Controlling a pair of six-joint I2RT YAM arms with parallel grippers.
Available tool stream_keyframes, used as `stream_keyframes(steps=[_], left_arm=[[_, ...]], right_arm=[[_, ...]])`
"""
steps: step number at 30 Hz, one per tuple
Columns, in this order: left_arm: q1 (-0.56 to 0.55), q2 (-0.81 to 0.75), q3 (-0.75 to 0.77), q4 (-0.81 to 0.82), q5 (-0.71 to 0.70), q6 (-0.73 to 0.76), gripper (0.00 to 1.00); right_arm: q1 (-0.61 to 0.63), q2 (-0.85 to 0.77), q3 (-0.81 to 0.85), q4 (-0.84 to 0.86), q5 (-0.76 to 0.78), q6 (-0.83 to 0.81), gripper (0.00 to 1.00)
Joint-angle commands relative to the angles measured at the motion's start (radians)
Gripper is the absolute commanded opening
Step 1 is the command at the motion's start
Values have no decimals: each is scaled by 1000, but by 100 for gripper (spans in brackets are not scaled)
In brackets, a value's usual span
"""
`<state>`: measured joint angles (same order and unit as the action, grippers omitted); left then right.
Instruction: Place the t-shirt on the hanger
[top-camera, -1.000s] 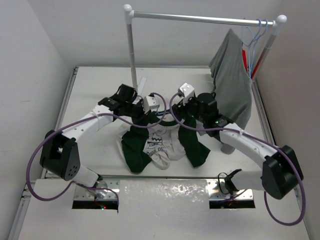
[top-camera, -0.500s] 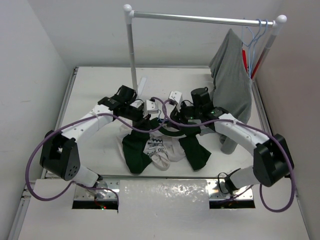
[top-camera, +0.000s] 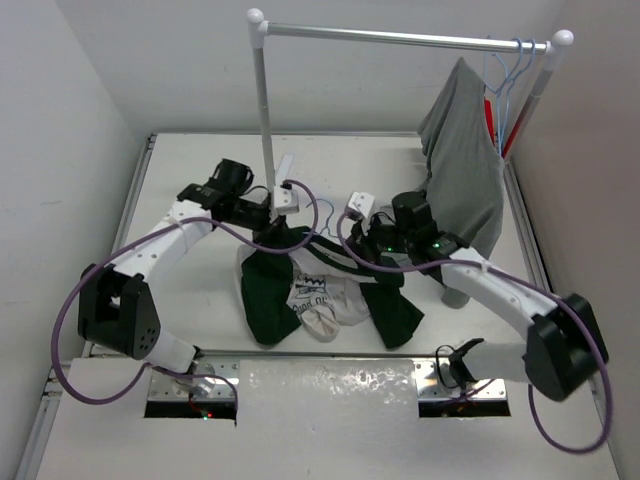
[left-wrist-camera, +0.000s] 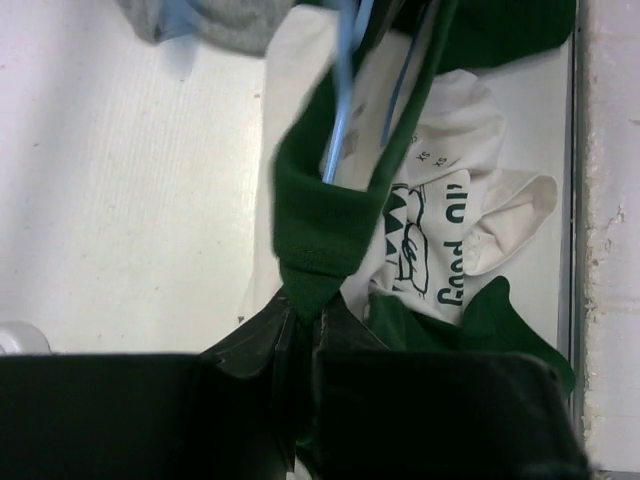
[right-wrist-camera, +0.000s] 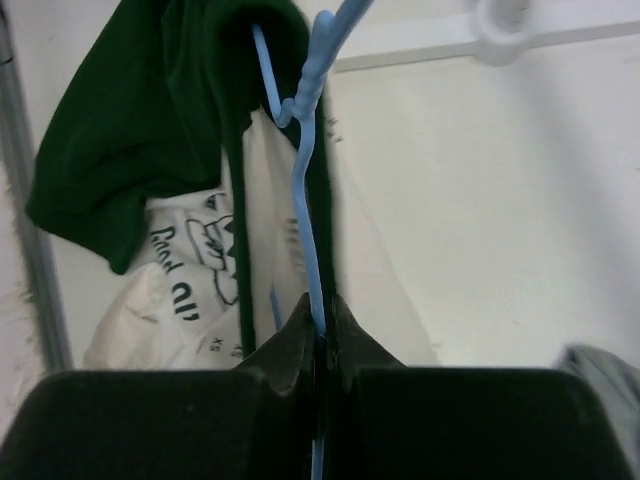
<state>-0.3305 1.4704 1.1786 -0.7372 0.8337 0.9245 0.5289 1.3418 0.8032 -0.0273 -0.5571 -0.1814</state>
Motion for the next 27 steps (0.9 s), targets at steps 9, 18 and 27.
stream_keyframes(steps=[9, 18, 27], left_arm=[[183, -58, 19, -59, -13, 88, 57], [189, -76, 41, -41, -67, -64, 100], [65, -91, -293, 423, -169, -430, 100]], right_arm=[[-24, -274, -3, -146, 290, 51, 0], [-23, -346, 188, -258, 422, 125, 0], [-24, -365, 243, -263, 477, 174, 0]])
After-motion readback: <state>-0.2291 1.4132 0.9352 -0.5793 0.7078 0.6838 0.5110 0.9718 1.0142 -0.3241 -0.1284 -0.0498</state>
